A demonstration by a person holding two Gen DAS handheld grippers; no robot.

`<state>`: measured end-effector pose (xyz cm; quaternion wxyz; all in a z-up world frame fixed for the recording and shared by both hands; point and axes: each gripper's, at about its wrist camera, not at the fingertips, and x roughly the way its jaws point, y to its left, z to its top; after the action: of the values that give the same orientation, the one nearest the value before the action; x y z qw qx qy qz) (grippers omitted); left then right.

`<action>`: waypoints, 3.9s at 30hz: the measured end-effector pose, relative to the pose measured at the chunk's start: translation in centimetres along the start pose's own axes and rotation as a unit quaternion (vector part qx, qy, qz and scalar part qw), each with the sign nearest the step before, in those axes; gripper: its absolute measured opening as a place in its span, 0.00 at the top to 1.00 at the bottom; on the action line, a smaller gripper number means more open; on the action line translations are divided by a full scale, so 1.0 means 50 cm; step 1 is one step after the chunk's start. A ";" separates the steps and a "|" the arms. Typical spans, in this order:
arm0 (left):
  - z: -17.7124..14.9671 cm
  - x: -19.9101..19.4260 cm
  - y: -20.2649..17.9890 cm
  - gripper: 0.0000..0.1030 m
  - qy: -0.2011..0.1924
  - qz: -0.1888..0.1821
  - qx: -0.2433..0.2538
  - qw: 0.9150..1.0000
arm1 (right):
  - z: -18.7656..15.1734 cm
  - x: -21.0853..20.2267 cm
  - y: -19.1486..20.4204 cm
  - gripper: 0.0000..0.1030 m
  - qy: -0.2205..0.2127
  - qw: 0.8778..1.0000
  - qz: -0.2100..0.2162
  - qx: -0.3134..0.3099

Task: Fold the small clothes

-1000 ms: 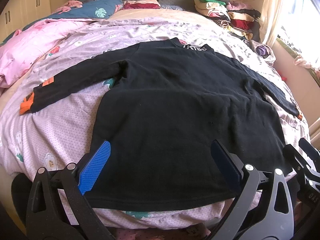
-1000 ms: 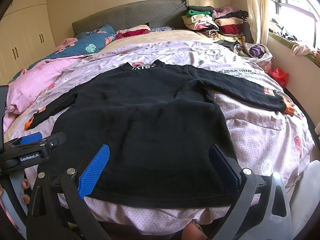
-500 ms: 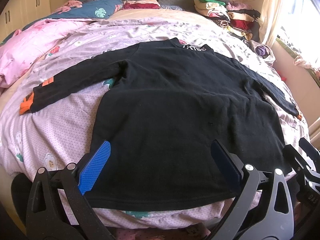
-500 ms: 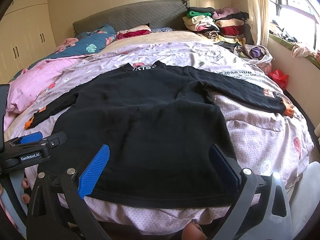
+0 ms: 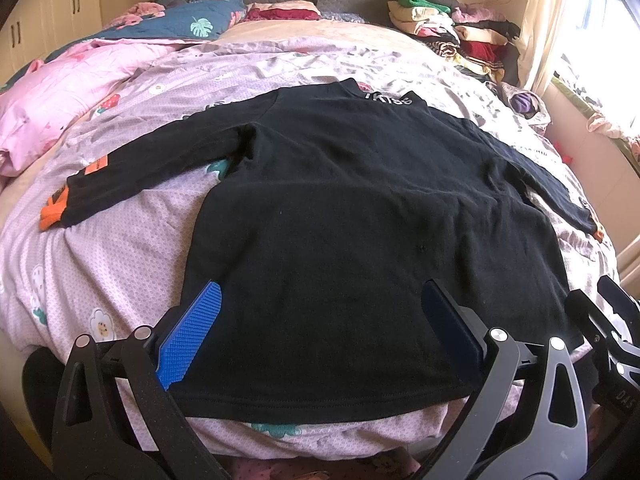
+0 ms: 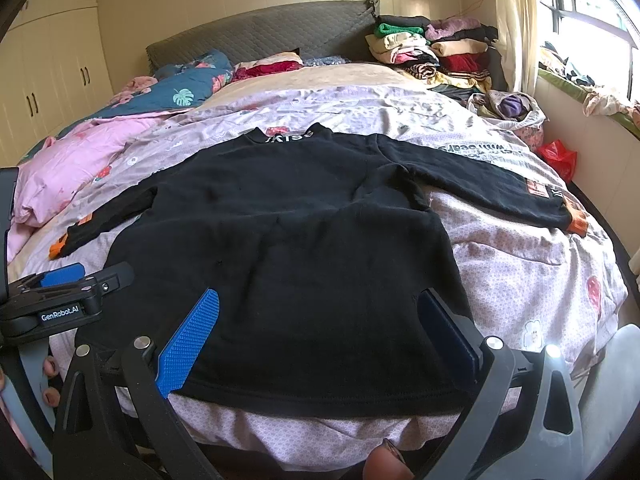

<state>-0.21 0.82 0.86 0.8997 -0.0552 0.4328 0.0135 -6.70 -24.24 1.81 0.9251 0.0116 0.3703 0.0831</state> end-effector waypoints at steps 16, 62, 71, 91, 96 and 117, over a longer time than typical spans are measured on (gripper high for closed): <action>0.005 0.027 -0.016 0.09 0.008 -0.005 0.006 1.000 | 0.022 0.012 0.002 0.04 0.000 1.000 0.006 -0.001; 0.287 0.198 -0.074 0.09 0.019 -0.013 0.000 1.000 | 0.334 0.175 -0.134 0.04 -0.046 0.984 -0.054 0.160; 0.331 0.244 -0.142 0.09 0.033 -0.025 0.023 0.999 | 0.361 0.196 -0.194 0.04 -0.065 0.977 -0.074 0.190; 0.306 0.336 -0.275 0.09 0.065 -0.065 0.052 0.994 | 0.269 0.218 -0.437 0.04 -0.049 0.934 -0.153 0.319; 0.303 0.347 -0.302 0.09 0.066 -0.065 0.062 0.994 | 0.238 0.210 -0.508 0.04 -0.046 0.914 -0.175 0.364; 0.311 0.376 -0.325 0.09 0.072 -0.061 0.065 0.993 | 0.103 0.261 -0.729 0.26 -0.020 0.830 -0.158 0.535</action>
<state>24.80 -14.04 -2.78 0.8669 -0.0240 0.4925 -0.0732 11.42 -57.83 -6.39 0.7822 0.4474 0.3352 -0.2752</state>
